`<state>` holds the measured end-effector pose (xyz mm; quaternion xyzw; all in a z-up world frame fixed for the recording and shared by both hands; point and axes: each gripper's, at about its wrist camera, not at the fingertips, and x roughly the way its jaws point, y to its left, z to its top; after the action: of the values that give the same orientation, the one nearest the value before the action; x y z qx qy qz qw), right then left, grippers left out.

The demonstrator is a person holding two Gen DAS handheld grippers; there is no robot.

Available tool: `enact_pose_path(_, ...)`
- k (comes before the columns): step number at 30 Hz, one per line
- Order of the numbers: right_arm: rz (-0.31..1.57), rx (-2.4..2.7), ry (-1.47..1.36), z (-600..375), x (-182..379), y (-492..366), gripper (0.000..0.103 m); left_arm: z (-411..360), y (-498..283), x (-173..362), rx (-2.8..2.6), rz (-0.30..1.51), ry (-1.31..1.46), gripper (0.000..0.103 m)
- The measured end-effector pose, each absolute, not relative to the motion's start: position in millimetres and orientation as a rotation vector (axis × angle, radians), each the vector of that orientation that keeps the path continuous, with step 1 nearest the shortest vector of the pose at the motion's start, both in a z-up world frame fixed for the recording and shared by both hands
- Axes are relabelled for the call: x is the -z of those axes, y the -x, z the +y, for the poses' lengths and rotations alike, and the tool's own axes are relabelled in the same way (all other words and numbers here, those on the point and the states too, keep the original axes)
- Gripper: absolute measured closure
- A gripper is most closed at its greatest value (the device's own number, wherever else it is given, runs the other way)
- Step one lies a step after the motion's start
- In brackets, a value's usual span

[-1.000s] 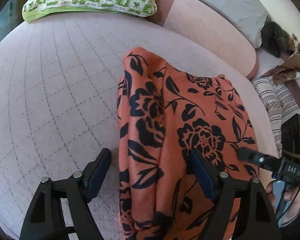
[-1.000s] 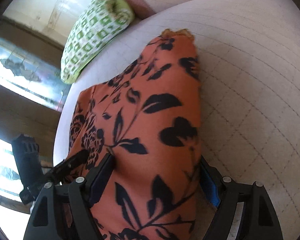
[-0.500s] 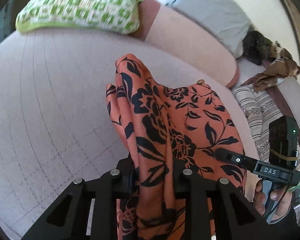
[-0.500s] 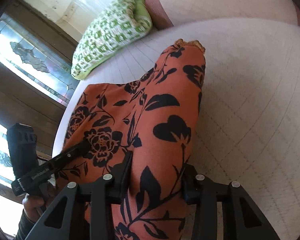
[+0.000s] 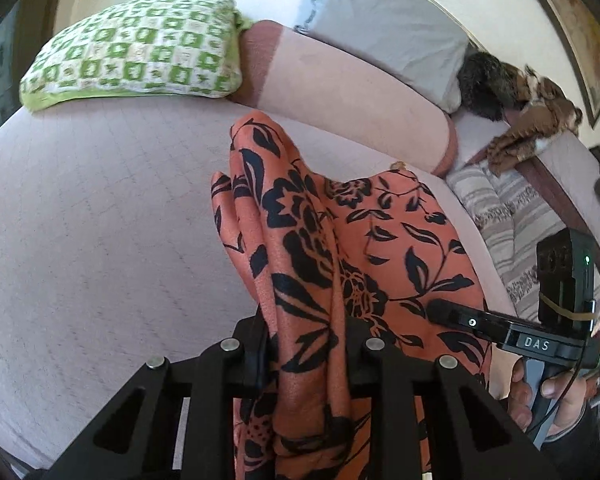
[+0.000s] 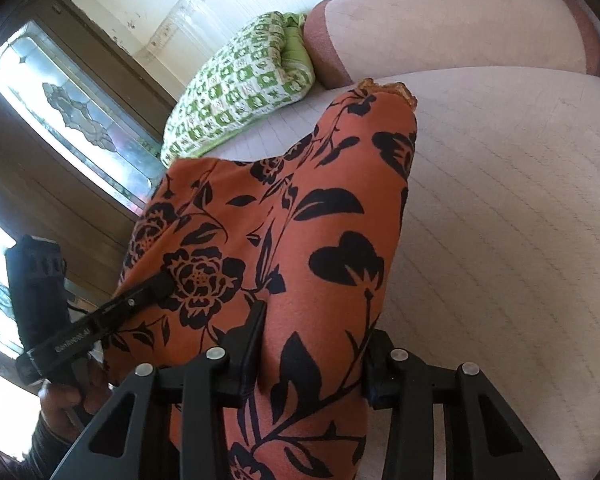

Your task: Fold small clothes

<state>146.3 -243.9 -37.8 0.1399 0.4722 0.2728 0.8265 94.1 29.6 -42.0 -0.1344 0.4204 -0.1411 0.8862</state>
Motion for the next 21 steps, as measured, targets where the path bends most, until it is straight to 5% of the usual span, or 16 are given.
enact_pose_path(21,0.907,-0.531,-0.264,-302.9,-10.7,-157.3,0.062,-30.3,-123.5,5.6,0.368,0.806,0.192,0.076)
